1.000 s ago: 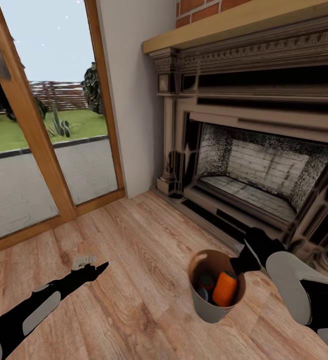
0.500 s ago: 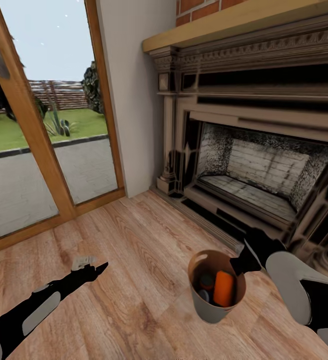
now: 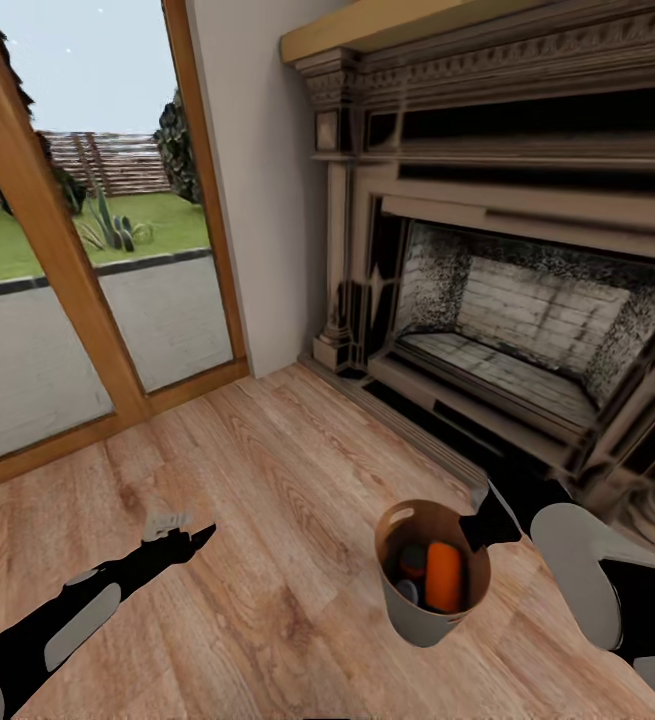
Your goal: Put the three can of soda from the living room inside the tash can in the kitchen.
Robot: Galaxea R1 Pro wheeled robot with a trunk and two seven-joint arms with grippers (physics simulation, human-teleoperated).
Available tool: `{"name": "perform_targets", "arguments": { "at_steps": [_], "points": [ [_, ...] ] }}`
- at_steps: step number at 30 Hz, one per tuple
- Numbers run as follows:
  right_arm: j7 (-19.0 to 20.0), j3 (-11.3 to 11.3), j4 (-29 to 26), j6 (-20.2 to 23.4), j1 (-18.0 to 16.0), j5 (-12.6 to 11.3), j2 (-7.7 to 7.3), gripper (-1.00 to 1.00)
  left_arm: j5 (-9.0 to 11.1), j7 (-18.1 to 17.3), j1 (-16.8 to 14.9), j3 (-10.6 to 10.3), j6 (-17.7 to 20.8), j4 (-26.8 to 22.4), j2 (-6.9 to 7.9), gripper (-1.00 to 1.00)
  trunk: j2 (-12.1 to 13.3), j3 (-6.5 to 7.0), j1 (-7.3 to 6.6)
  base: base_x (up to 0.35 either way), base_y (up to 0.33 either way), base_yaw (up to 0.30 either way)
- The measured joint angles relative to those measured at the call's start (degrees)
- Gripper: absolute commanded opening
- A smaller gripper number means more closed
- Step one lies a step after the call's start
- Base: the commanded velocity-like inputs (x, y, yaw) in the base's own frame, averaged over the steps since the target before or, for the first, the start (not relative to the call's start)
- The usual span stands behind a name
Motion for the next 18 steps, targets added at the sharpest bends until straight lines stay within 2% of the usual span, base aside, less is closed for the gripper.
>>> {"name": "perform_targets", "arguments": {
  "at_steps": [10, 18],
  "points": [
    [-0.02, 0.07, -0.02, -0.03, 0.00, 0.12, 0.00, -1.00, 0.02, 0.00, 0.00, 0.00, -1.31, 1.55, 0.00, 1.00, -0.13, -2.22, 0.26, 0.000, 0.000, 0.000],
    [-0.02, 0.00, -0.06, -0.02, 0.03, 0.04, -0.04, -1.00, 0.01, 0.00, 0.00, 0.00, -1.42, 1.90, 0.00, 1.00, -0.15, -2.44, 0.28, 0.000, 0.000, 0.000]
  ]
}}
